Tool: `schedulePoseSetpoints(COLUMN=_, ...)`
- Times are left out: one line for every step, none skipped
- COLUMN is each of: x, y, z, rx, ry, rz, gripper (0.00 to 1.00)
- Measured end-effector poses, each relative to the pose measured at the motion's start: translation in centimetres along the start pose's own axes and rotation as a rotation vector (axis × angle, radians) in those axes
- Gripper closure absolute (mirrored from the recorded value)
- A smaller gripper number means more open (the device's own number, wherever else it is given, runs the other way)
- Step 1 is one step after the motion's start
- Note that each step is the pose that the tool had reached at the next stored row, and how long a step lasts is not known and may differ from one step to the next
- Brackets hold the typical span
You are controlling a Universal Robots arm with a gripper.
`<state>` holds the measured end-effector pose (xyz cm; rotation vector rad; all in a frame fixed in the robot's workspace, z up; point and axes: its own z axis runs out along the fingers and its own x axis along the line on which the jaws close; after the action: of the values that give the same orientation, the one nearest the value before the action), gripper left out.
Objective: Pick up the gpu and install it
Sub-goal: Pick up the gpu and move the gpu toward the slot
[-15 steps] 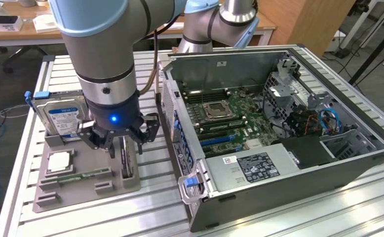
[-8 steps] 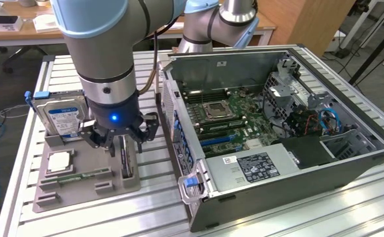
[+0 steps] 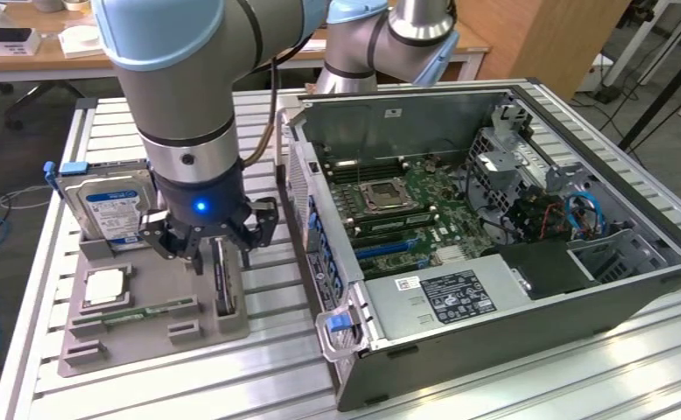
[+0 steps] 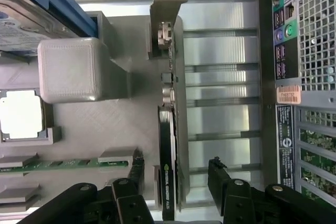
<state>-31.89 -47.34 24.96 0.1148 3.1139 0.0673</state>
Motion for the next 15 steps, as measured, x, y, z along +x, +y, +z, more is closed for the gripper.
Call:
schedulePoseSetpoints(x=0.04, y=0.09, z=0.12, rx=-0.0001, ry=-0.0001, rz=0.0, gripper=0.4)
schedulePoseSetpoints(x=0.07, y=0.18, z=0.24, rx=0.0, ry=-0.0002, rz=0.0, gripper=0.4)
schedulePoseSetpoints(x=0.11, y=0.25, z=0.35, rx=0.0001, ry=-0.0002, rz=0.0, gripper=0.4)
schedulePoseSetpoints(x=0.14, y=0.3, z=0.45, rx=0.0004, ry=-0.0002, rz=0.0, gripper=0.4)
schedulePoseSetpoints(x=0.17, y=0.36, z=0.55, rx=0.0006, ry=-0.0002, rz=0.0, gripper=0.4)
schedulePoseSetpoints(x=0.2, y=0.41, z=0.65, rx=0.0008, ry=-0.0003, rz=0.0, gripper=0.4)
schedulePoseSetpoints(x=0.22, y=0.45, z=0.74, rx=0.0011, ry=-0.0002, rz=0.0, gripper=0.4)
schedulePoseSetpoints(x=0.24, y=0.5, z=0.83, rx=0.0013, ry=-0.0002, rz=0.0, gripper=0.4)
schedulePoseSetpoints(x=0.26, y=0.54, z=0.91, rx=0.0016, ry=-0.0001, rz=0.0, gripper=0.4)
schedulePoseSetpoints(x=0.26, y=0.57, z=0.97, rx=0.0017, ry=-0.0001, rz=0.0, gripper=0.4)
schedulePoseSetpoints(x=0.26, y=0.57, z=0.99, rx=0.0017, ry=-0.0002, rz=0.0, gripper=0.4)
schedulePoseSetpoints(x=0.26, y=0.57, z=0.99, rx=0.0016, ry=-0.0002, rz=0.0, gripper=0.4)
schedulePoseSetpoints(x=0.26, y=0.57, z=0.99, rx=0.0017, ry=-0.0001, rz=0.0, gripper=0.4)
schedulePoseSetpoints(x=0.27, y=0.58, z=1.0, rx=0.0016, ry=-0.0002, rz=0.0, gripper=0.4)
schedulePoseSetpoints(x=0.27, y=0.58, z=1.0, rx=0.0016, ry=-0.0003, rz=0.0, gripper=0.4)
